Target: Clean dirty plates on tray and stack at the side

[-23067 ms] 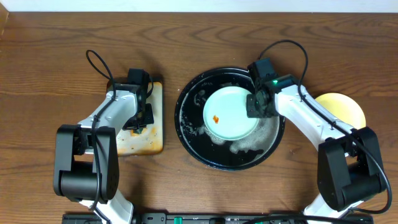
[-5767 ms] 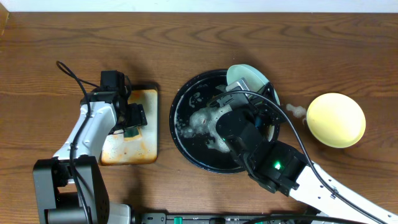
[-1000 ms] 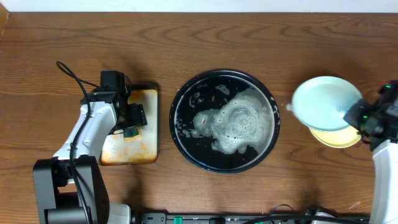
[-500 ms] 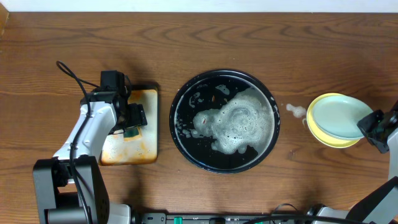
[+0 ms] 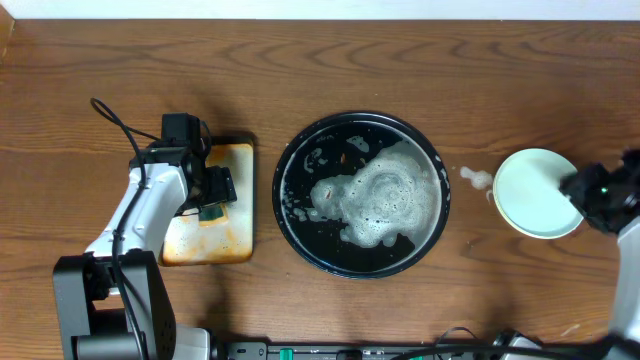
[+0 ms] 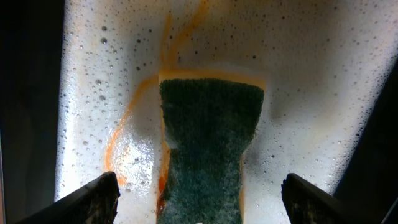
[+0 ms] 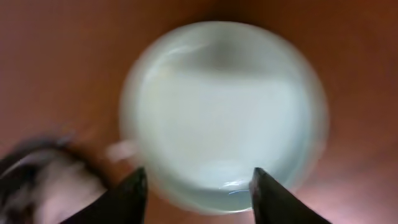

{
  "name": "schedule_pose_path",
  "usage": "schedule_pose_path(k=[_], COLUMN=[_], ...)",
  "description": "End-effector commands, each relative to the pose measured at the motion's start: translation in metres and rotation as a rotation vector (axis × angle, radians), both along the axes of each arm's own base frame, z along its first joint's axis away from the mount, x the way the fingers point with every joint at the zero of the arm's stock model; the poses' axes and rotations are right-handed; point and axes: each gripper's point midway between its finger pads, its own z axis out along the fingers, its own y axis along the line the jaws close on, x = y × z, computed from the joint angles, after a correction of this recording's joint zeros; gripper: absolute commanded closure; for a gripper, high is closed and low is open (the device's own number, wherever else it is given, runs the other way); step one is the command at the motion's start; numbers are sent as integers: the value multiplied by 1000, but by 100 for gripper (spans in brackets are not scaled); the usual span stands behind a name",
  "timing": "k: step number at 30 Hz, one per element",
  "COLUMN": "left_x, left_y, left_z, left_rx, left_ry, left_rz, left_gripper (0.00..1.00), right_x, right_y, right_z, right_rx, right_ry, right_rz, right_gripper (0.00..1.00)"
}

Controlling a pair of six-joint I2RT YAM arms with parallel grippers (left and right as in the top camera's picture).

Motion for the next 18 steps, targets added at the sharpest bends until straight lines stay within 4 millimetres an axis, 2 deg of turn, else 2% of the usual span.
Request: schedule_pose_path(k=[1,4,6,7,8,10,13,18], left_x=[-4,-4,-4,-4,-4,-4,-4,-4], left_y=[1,1,1,1,1,1,1,1], left_z=[-2,-2,-2,-2,-2,-2,-2,-2], left_rx=[6,6,6,6,6,6,6,6], left_ry=[11,11,11,11,11,11,11,11], left_rz=[-4,-4,-4,-4,-4,-4,-4,-4], left_gripper=[15,15,15,15,15,15,15,15], right_x=[15,7,0,-4,-8,-15,-24,-38], right_y=[83,135,163,178,191,217,240,262], right_z=[58,84,94,98,101,105,105,101], right_rx=[64,75,79,82,91,120,191,226], right_ry=[-260,-358,-386,-397,-405,-407,-374,-338], right_rz=[420,624,714,761,796,858,880,947], right_gripper=[44,42,38,32,1,1,1,1])
